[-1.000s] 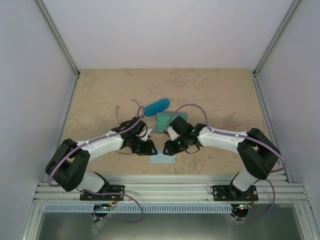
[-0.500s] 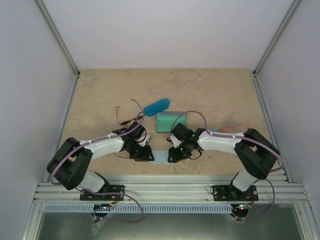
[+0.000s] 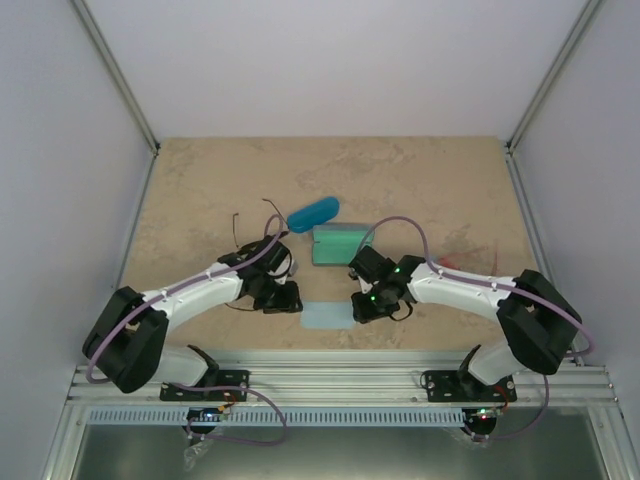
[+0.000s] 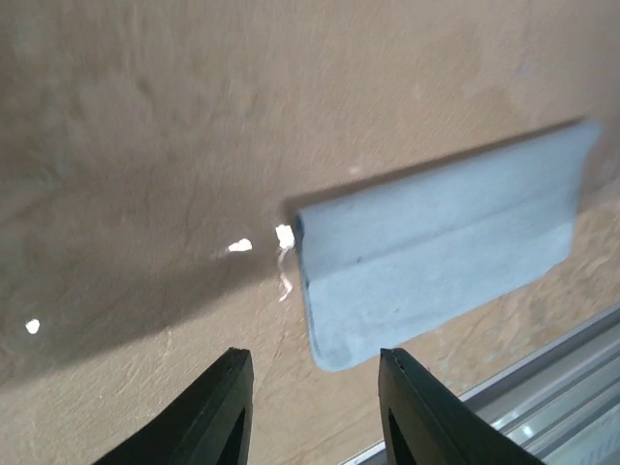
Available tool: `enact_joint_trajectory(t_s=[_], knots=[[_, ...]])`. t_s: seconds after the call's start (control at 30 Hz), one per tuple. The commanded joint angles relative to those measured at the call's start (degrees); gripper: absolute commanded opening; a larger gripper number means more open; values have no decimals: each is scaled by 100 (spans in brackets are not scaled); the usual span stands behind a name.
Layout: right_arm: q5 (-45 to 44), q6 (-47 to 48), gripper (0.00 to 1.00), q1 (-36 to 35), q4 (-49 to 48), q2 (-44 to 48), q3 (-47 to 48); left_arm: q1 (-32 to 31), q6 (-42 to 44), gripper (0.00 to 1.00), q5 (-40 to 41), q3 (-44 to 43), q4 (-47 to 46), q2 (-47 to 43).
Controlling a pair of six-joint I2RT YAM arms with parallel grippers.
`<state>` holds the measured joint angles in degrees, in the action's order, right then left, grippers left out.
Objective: Organize the sunglasses
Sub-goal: Adjust the glasses cleaning cloth at the center of the board, then pick up the glasses cleaning cloth from the center of the board.
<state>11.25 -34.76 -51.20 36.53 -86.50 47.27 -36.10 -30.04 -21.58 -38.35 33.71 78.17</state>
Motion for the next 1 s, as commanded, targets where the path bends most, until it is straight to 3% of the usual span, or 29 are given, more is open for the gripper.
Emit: enact_joint_trajectory(t_s=[0.0, 0.23, 0.6, 0.97], knots=[[-847, -400, 33, -77, 373, 29, 414, -144, -204, 40, 645, -344, 173, -149], [-1446, -1110, 36, -294, 354, -277, 676, -477, -771, 44, 1467, -427, 111, -31], [-1449, -1561, 36, -656, 12, -709, 694, -710, -1454, 47, 1195, 154, -860, -42], [-1475, -1932, 31, -817, -200, -848, 370, -863, -1700, 37, 1246, 207, -845, 267]])
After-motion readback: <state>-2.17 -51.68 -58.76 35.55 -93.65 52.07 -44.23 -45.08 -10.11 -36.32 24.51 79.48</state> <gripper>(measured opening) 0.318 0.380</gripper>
